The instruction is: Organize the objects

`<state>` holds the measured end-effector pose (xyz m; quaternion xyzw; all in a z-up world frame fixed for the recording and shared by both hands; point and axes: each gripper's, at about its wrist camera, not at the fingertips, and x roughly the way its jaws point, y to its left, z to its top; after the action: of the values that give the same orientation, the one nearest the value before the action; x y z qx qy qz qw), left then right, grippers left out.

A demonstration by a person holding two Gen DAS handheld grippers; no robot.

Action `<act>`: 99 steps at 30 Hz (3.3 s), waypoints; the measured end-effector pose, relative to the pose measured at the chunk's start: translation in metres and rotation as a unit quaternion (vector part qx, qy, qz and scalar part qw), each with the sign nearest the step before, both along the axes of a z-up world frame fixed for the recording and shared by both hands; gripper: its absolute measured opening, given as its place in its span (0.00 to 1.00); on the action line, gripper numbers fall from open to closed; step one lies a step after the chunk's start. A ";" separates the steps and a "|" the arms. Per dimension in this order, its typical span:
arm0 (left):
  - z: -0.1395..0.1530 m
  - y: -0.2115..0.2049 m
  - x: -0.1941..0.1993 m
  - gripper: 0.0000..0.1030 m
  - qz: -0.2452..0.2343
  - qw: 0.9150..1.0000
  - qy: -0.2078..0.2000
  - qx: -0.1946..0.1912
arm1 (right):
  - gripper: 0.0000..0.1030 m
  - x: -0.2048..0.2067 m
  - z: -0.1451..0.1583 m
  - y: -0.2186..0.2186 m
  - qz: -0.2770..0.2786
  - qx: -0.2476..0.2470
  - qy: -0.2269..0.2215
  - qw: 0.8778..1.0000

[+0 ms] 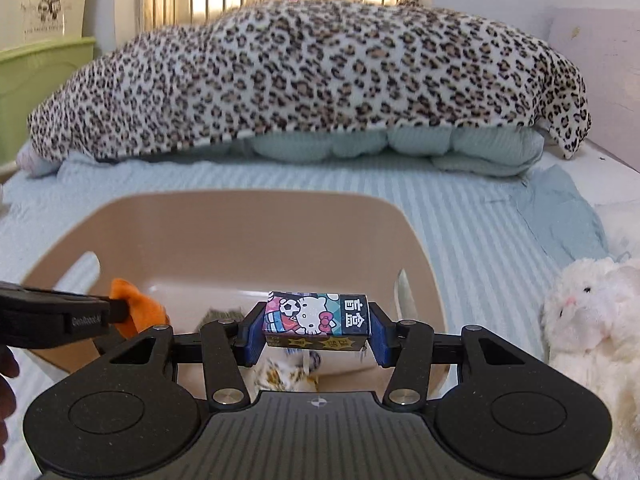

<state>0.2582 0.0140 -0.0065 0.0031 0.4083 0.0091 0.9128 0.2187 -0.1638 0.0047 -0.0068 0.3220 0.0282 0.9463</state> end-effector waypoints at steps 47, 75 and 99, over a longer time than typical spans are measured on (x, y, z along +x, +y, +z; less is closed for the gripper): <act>0.099 0.016 -0.196 0.77 -0.002 0.999 -0.032 -0.009 | 1.00 -0.181 0.097 -0.008 0.016 -0.017 0.007 1.000; 0.103 0.015 -0.305 0.77 -0.023 0.999 -0.024 0.002 | 1.00 -0.275 0.099 -0.027 0.028 -0.006 0.021 0.999; 0.108 0.008 -0.319 0.77 -0.043 0.999 -0.023 -0.006 | 1.00 -0.283 0.100 -0.024 0.035 -0.013 0.024 0.999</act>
<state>-0.0607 0.0218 0.1011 0.0147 0.3871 -0.0322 0.9214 -0.0647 -0.1882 0.1047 -0.0297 0.3444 0.0569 0.9366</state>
